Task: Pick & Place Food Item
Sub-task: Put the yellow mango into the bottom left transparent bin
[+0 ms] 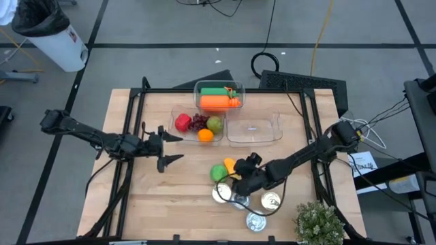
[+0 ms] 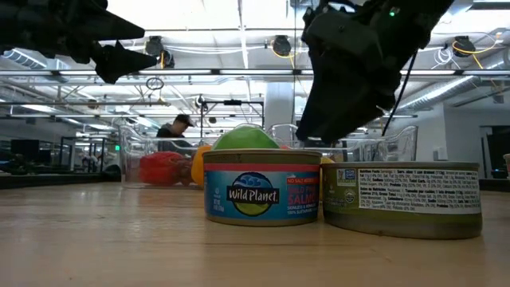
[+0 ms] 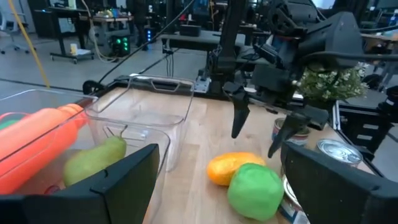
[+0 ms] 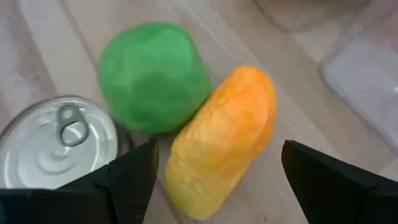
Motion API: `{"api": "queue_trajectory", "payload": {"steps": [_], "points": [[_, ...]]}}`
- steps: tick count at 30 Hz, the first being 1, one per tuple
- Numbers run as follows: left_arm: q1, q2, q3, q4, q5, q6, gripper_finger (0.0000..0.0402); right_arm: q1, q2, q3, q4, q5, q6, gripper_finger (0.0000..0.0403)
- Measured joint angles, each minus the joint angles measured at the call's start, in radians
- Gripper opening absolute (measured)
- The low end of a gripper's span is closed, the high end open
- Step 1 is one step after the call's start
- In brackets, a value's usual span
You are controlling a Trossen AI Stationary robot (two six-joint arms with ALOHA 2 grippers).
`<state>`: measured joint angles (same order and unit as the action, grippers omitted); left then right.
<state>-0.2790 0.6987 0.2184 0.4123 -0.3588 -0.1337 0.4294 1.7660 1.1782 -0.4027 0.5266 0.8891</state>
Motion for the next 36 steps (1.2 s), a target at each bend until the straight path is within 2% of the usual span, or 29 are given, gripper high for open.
{"api": "queue_trajectory", "payload": {"steps": [10,20,24,32,36], "points": [[0.000,0.003,0.000,0.003,0.000,-0.006,0.0349,-0.010,0.078,0.000,0.051,-0.005,0.045,0.0320],[0.000,0.003,0.000,0.004,0.000,-0.089,0.0349,-0.023,0.115,-0.009,0.061,-0.012,0.076,0.0317],[0.000,0.003,0.000,0.001,-0.001,-0.084,0.0349,-0.024,0.116,-0.009,0.059,-0.030,0.070,0.0291],[0.000,0.003,0.000,-0.041,-0.001,-0.095,0.0349,-0.024,0.116,-0.009,0.053,-0.029,0.053,0.0205],[0.000,0.003,0.000,-0.042,-0.001,-0.105,0.0349,-0.024,0.098,-0.010,0.047,-0.030,0.025,0.0200]]}}
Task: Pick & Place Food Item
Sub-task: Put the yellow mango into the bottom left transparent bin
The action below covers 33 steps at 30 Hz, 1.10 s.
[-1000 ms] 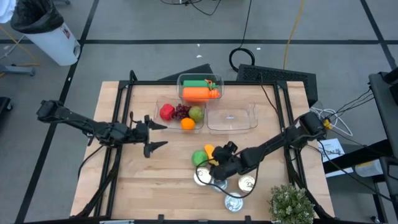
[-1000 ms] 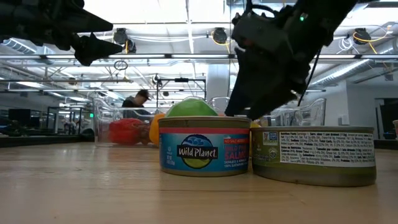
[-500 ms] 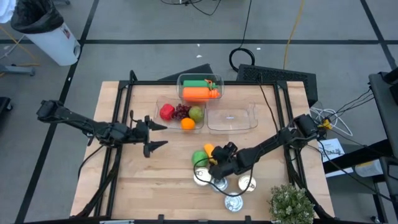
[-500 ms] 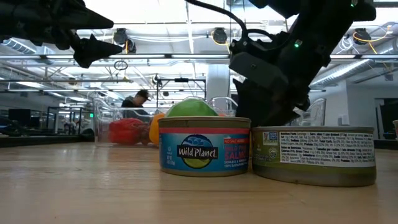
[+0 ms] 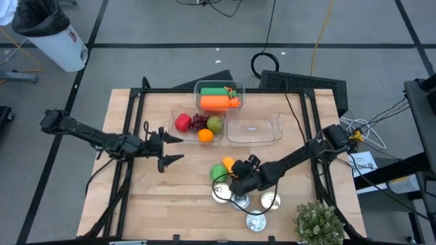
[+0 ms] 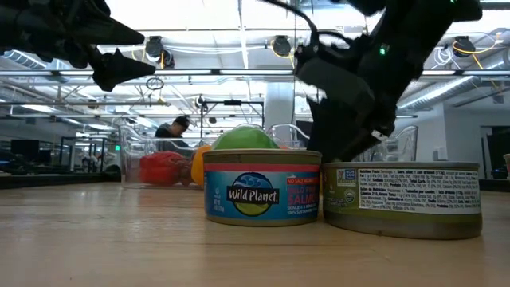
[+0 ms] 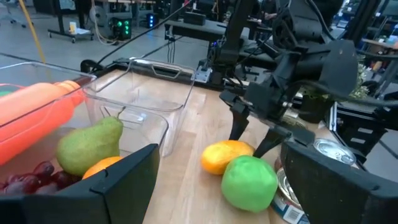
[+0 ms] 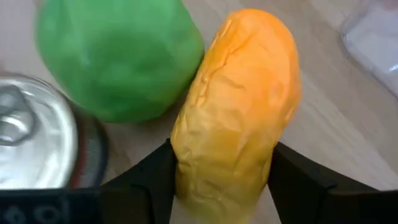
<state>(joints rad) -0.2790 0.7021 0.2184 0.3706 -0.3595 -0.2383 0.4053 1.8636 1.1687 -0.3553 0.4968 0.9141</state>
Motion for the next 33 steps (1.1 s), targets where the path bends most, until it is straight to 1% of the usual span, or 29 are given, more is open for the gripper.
{"api": "queue_trajectory", "payload": {"steps": [5,8,10,12,15,18,22,25,27,30,33], "points": [[0.000,0.008,0.000,0.001,-0.001,-0.022,0.0349,0.005,-0.073,0.000,-0.027,0.001,-0.070,0.0213],[0.000,0.024,-0.001,0.000,-0.007,-0.066,0.0349,0.012,-0.126,0.000,-0.040,0.005,-0.122,0.0213],[0.000,0.043,-0.001,0.007,-0.008,-0.100,0.0349,0.017,-0.161,0.000,-0.042,0.012,-0.185,0.0211],[0.000,0.067,-0.001,0.035,-0.008,-0.129,0.0349,0.028,-0.187,0.000,-0.038,0.049,-0.264,0.0210],[0.000,0.111,-0.001,0.132,-0.007,-0.172,0.0349,0.045,-0.215,0.000,-0.031,0.115,-0.398,0.0210],[0.000,0.171,-0.001,0.243,-0.007,-0.234,0.0349,0.060,-0.226,0.000,-0.016,0.206,-0.531,0.0209],[0.000,0.266,0.002,0.310,0.020,-0.341,0.0349,0.075,-0.226,-0.001,-0.019,0.324,-0.692,0.0209],[0.000,0.354,0.042,0.314,0.022,-0.441,0.0349,0.075,-0.224,0.000,-0.015,0.362,-0.762,0.0209],[0.000,0.415,0.082,0.312,0.022,-0.463,0.0349,0.075,-0.218,0.000,-0.016,0.371,-0.799,0.0209],[0.000,0.502,0.162,0.312,0.022,-0.424,0.0349,0.075,-0.217,-0.001,-0.014,0.376,-0.853,0.0209],[0.000,0.584,0.248,0.312,0.029,-0.375,0.0349,0.075,-0.217,0.000,-0.011,0.414,-0.886,0.0209]]}}
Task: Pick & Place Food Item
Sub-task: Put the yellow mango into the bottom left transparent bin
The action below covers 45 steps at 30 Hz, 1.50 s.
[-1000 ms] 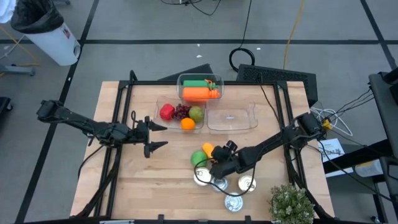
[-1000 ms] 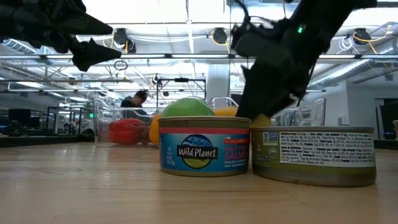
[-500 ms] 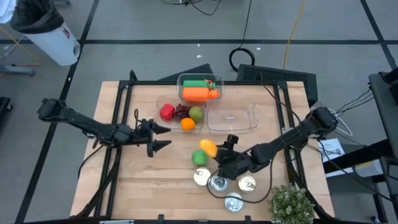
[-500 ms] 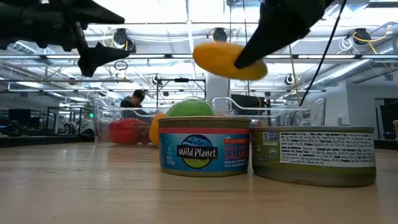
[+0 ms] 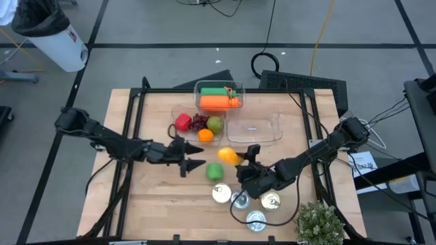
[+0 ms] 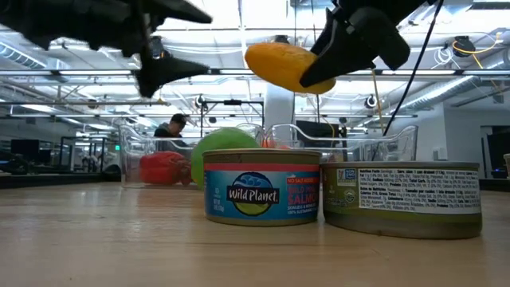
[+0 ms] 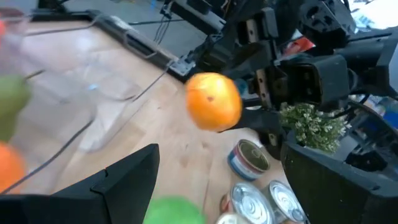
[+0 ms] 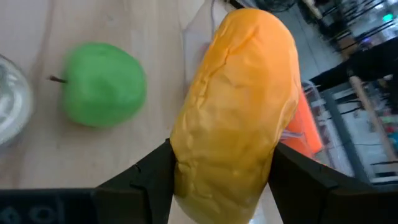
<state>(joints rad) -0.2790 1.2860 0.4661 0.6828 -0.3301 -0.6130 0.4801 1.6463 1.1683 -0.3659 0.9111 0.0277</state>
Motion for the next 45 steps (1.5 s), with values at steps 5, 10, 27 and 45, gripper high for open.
{"api": "queue_trajectory", "payload": {"steps": [5,10,27,45], "points": [[0.005,0.103,0.120,-0.007,0.001,0.043,0.0349,0.000,0.000,0.000,0.053,0.035,-0.083,0.0209],[0.025,0.171,0.208,-0.020,-0.008,0.054,0.0349,0.000,0.000,0.000,0.133,0.030,-0.167,0.0209],[0.119,0.221,0.269,-0.080,0.146,0.047,0.0254,-0.001,0.000,0.000,0.188,0.029,-0.198,0.0212],[0.238,-0.009,0.262,-0.357,0.122,0.232,0.0196,0.045,-0.187,-0.008,-0.090,-0.032,0.212,0.0286]]}}
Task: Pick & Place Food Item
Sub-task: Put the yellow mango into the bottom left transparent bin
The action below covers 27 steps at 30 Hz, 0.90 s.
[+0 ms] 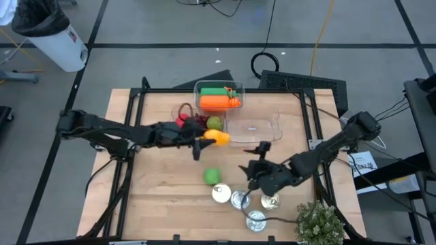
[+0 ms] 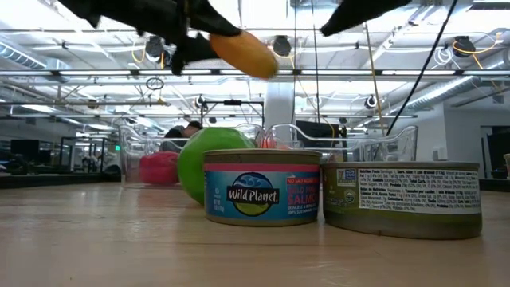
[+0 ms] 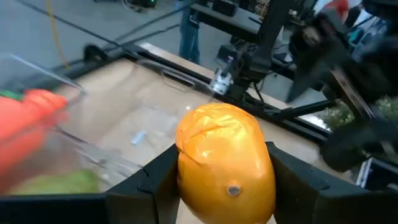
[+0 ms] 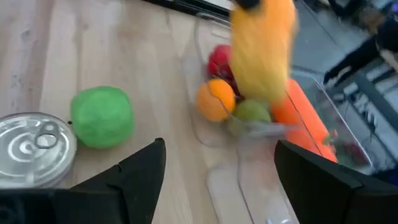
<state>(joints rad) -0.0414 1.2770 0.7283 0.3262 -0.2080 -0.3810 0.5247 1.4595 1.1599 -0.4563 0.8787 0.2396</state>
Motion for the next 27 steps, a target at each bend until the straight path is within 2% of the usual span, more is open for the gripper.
{"api": "queue_trajectory", "payload": {"steps": [6,10,13,19,27], "points": [[0.012,-0.187,-0.101,-0.125,-0.140,0.004,0.0191,0.050,-0.141,-0.163,0.038,0.005,0.112,0.0279],[0.011,-0.291,-0.244,-0.135,-0.240,-0.094,0.0194,0.054,-0.221,-0.294,0.178,0.007,0.098,0.0273],[0.011,-0.352,-0.343,-0.132,-0.276,-0.195,0.0192,0.048,-0.273,-0.363,0.290,0.005,0.049,0.0273],[0.012,-0.396,-0.474,-0.145,-0.378,-0.331,0.0197,0.045,-0.325,-0.420,0.412,-0.024,-0.016,0.0273],[0.022,-0.395,-0.489,-0.114,-0.373,-0.333,0.0235,0.045,-0.327,-0.424,0.445,-0.049,-0.019,0.0274]]}}
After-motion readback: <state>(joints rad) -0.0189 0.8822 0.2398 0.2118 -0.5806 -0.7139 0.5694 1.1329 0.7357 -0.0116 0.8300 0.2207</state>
